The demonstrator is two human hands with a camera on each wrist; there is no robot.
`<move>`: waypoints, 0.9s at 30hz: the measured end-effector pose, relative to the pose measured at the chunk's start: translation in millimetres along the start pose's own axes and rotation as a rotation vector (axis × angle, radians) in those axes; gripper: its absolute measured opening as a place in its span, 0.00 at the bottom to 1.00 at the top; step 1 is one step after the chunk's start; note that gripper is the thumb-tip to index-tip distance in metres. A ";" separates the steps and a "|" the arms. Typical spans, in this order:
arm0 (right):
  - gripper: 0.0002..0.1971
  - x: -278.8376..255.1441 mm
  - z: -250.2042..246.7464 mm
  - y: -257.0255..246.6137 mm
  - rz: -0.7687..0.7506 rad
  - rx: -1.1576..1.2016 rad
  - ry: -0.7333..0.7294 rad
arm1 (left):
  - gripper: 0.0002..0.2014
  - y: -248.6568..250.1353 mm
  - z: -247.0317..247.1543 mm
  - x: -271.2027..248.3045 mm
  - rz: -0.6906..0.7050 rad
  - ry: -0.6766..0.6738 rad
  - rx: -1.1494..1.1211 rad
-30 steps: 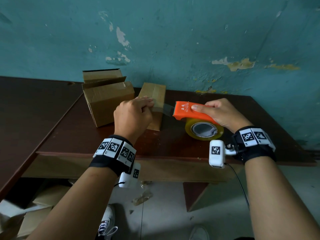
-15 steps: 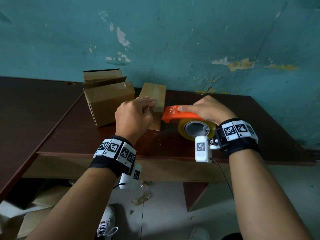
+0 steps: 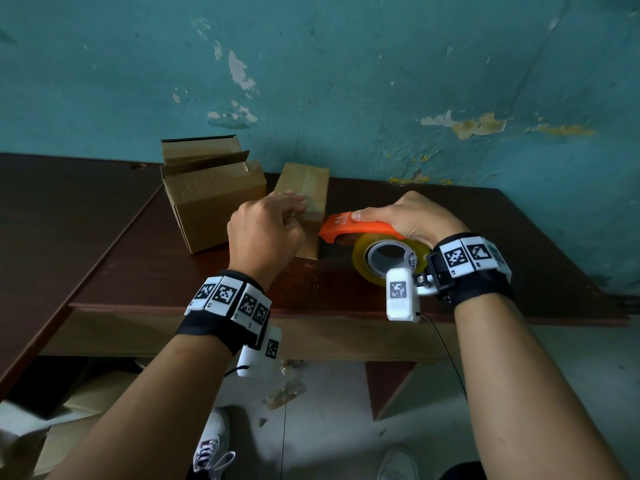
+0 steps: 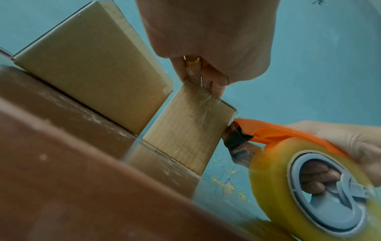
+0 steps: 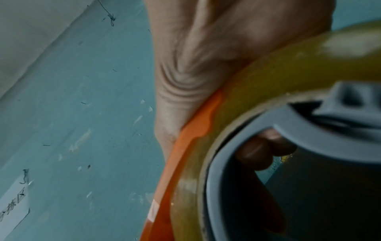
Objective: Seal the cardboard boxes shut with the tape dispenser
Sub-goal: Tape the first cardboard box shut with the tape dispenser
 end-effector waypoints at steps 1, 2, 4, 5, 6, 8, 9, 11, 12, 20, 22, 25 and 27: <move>0.37 -0.2 -1.0 -0.8 -0.001 -0.015 0.000 | 0.20 0.1 -0.1 0.6 0.000 -0.001 -0.001; 0.36 -0.1 -0.5 -2.4 -0.004 -0.033 -0.009 | 0.19 -0.3 -0.3 1.3 -0.001 -0.002 0.001; 0.33 -1.5 4.2 -8.9 -0.024 -0.099 -0.050 | 0.18 -1.9 -0.8 1.7 -0.004 0.000 -0.001; 0.32 -2.4 7.0 -12.7 -0.035 -0.143 -0.068 | 0.18 -2.6 -1.1 1.5 -0.006 0.000 -0.006; 0.31 -2.5 8.3 -14.6 -0.040 -0.174 -0.074 | 0.18 -2.5 -1.5 1.5 -0.004 -0.003 -0.012; 0.31 -3.0 7.8 -14.9 -0.036 -0.199 -0.076 | 0.18 -0.8 -1.5 1.5 0.008 -0.013 -0.026; 0.32 -3.1 7.0 -13.9 -0.034 -0.203 -0.083 | 0.18 -0.1 -1.5 1.2 0.014 -0.017 -0.030; 0.32 -2.6 3.3 -9.1 -0.026 -0.189 -0.083 | 0.17 -0.1 -1.7 1.6 0.024 -0.026 -0.029; 0.33 -1.9 -0.7 -5.4 -0.018 -0.175 -0.063 | 0.16 -0.7 -2.3 2.4 0.026 -0.028 -0.032; 0.31 -3.5 -48.1 24.1 0.098 -0.146 0.376 | 0.16 12.7 -7.1 6.3 0.037 -0.051 -0.012; 0.27 -2.5 -47.7 26.8 0.123 -0.176 0.458 | 0.17 18.0 -8.7 5.8 0.045 -0.052 -0.016; 0.25 -2.6 -38.2 27.2 0.178 -0.262 0.529 | 0.17 27.5 -7.7 3.4 0.066 -0.061 -0.039; 0.25 -4.7 -28.7 22.8 0.198 -0.313 0.534 | 0.19 31.3 -7.5 3.0 0.053 -0.063 -0.090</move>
Point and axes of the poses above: each hand's wrist, its own x-axis towards the middle knuckle, its own z-axis out of the palm, y = z × x, the point moved 9 cm from there along x, towards the middle knuckle, and after that the axes turned 1 degree about -y, right-handed, at the moved point
